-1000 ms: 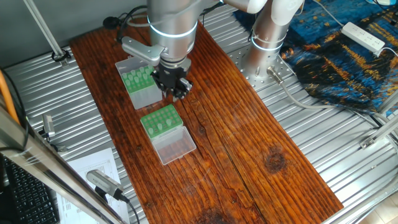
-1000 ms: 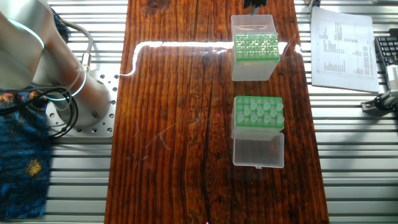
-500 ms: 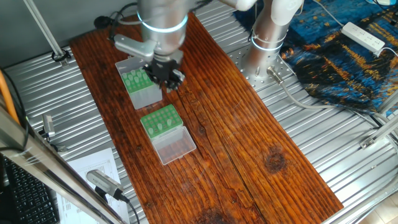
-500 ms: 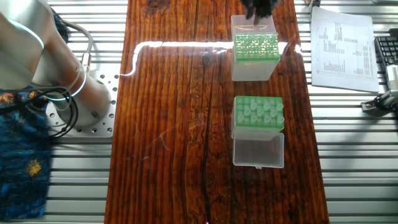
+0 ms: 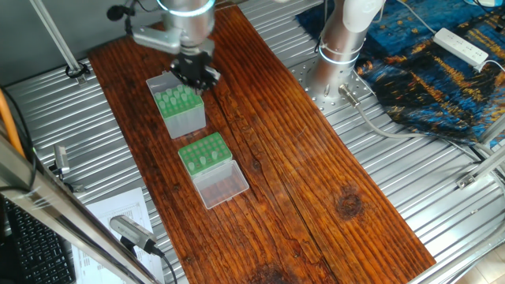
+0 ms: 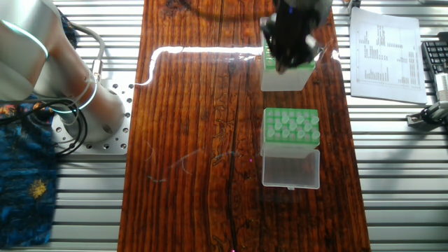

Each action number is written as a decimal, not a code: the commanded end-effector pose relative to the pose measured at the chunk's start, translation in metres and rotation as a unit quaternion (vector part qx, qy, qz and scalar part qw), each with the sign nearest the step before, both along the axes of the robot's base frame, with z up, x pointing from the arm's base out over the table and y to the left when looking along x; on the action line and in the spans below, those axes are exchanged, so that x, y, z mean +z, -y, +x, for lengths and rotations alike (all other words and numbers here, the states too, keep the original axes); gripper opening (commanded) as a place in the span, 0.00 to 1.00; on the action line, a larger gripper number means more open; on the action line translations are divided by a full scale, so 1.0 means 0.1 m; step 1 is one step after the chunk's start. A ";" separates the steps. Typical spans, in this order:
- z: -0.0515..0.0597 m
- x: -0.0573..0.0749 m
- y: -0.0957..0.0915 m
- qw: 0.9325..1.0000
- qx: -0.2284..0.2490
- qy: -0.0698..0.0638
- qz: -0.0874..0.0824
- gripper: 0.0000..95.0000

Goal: Transfer all large pipette tips from one holder to another

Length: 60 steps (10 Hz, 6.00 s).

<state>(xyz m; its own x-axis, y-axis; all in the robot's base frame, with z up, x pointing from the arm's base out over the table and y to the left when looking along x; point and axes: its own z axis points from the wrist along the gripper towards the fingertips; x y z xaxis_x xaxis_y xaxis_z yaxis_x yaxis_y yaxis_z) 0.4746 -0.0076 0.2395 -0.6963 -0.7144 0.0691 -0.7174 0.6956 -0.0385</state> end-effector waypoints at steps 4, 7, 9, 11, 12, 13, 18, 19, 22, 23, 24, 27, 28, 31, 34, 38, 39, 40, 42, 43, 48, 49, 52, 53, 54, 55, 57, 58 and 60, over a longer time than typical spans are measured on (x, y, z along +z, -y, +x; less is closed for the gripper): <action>-0.23 -0.10 0.24 0.998 -0.067 0.007 0.017 0.20; -0.33 -0.18 0.46 0.996 -0.088 0.017 0.022 0.20; -0.36 -0.23 0.54 0.993 -0.118 0.023 0.018 0.20; -0.35 -0.25 0.54 0.993 -0.118 0.021 0.015 0.20; -0.35 -0.25 0.54 0.993 -0.114 0.015 0.012 0.20; -0.35 -0.25 0.54 0.993 -0.113 0.011 0.011 0.20; -0.34 -0.24 0.52 0.973 -0.230 -0.008 -0.007 0.20; -0.34 -0.24 0.52 0.962 -0.272 -0.006 -0.007 0.20; -0.34 -0.24 0.56 0.962 -0.271 -0.008 -0.010 0.20; -0.34 -0.22 0.72 0.967 -0.256 -0.007 -0.011 0.20; -0.32 -0.23 0.87 0.969 -0.245 -0.006 -0.006 0.20; -0.25 -0.34 1.05 0.970 -0.241 -0.006 0.000 0.20; -0.24 -0.37 1.05 0.971 -0.241 -0.006 0.001 0.20; -0.21 -0.44 0.99 0.970 -0.240 -0.011 0.019 0.20; -0.19 -0.51 1.00 0.973 -0.230 -0.013 0.021 0.20; -0.17 -0.58 0.98 0.972 -0.233 -0.011 0.025 0.20; -0.16 -0.60 0.96 0.971 -0.236 -0.010 0.025 0.20; -0.16 -0.61 0.94 0.971 -0.238 -0.008 0.024 0.20; -0.15 -0.65 0.95 0.971 -0.237 -0.005 0.023 0.20; -0.15 -0.67 0.95 0.971 -0.237 -0.003 0.023 0.20; -0.14 -0.71 0.96 0.973 -0.232 0.000 0.022 0.20; -0.14 -0.72 0.97 0.973 -0.230 -0.001 0.021 0.20; -0.14 -0.73 0.97 0.974 -0.225 -0.004 0.021 0.20; -0.14 -0.74 0.97 0.975 -0.222 -0.004 0.022 0.20; -0.14 -0.74 0.97 0.975 -0.220 -0.007 0.022 0.20; -0.15 -0.74 0.97 0.975 -0.220 -0.007 0.026 0.20; -0.17 -0.76 0.97 0.975 -0.220 -0.006 0.028 0.20; -0.17 -0.76 0.97 0.975 -0.220 -0.006 0.027 0.20; -0.18 -0.78 0.95 0.975 -0.219 -0.008 0.029 0.20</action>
<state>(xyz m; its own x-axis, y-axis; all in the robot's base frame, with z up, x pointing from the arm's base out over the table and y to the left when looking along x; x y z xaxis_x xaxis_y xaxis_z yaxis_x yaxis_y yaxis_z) 0.4559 -0.1018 0.1614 -0.9350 -0.3510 0.0500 -0.3504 0.9364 0.0212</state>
